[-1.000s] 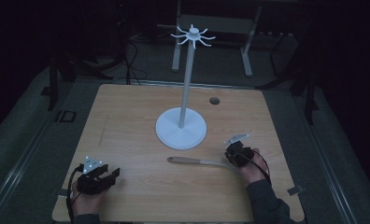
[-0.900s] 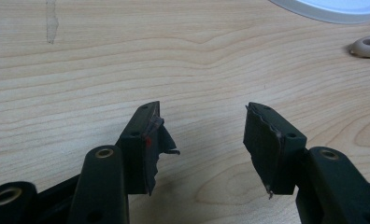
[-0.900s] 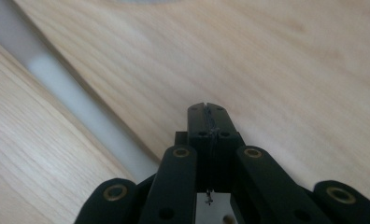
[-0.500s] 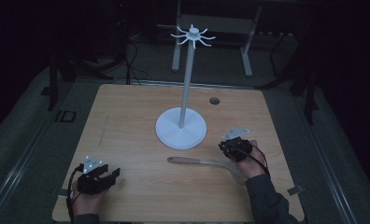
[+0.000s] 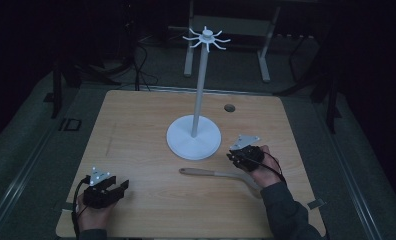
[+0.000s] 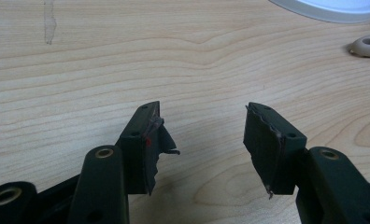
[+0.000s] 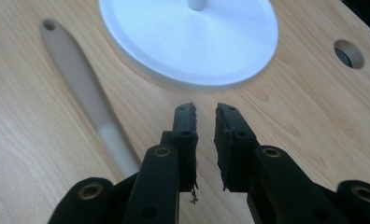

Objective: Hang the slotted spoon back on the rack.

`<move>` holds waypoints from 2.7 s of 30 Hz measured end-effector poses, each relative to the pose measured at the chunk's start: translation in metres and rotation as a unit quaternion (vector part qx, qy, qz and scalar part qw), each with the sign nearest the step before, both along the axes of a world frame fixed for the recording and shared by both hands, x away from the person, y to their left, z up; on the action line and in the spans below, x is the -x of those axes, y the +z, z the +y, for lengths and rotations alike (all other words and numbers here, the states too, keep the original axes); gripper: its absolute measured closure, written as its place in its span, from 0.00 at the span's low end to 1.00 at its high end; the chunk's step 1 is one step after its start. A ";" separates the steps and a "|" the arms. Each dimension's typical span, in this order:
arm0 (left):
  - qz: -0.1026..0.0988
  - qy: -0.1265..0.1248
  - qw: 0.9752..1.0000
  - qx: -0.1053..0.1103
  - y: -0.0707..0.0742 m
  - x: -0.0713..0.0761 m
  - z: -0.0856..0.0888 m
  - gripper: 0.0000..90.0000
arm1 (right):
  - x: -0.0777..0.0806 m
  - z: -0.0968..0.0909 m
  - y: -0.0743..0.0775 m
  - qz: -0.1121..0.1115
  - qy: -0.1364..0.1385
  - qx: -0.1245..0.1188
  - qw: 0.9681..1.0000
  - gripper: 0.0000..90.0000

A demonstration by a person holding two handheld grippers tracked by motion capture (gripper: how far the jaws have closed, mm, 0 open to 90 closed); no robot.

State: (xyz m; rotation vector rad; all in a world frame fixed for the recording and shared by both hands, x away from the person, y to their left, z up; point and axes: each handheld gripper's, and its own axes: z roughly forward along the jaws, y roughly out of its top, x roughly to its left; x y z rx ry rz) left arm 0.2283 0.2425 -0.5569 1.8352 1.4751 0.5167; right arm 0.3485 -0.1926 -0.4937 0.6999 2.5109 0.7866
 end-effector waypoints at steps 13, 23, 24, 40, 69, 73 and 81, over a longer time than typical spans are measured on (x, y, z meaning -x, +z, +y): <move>-0.002 0.000 1.000 0.000 0.000 0.000 0.000 0.52 | -0.005 0.015 0.001 0.034 0.065 0.010 0.997 0.83; -0.003 0.000 1.000 0.001 0.000 0.000 0.000 0.52 | -0.014 0.020 -0.005 0.056 0.086 0.029 0.994 0.83; -0.003 -0.001 1.000 0.000 0.000 0.000 0.000 0.52 | -0.015 0.021 -0.006 0.061 0.094 0.036 0.993 0.83; -0.003 -0.001 1.000 0.001 0.001 0.000 0.000 0.52 | -0.023 0.030 -0.019 0.091 0.120 0.076 0.986 0.82; -0.003 -0.003 1.000 -0.001 0.000 0.000 0.000 0.52 | -0.018 0.055 -0.040 0.151 0.182 0.125 0.964 0.77; -0.003 -0.002 1.000 -0.001 0.000 0.000 0.000 0.52 | -0.019 0.058 -0.042 0.159 0.185 0.130 0.961 0.79; -0.002 -0.003 1.000 -0.001 0.000 0.000 0.000 0.52 | -0.024 0.060 -0.046 0.174 0.189 0.131 0.958 0.79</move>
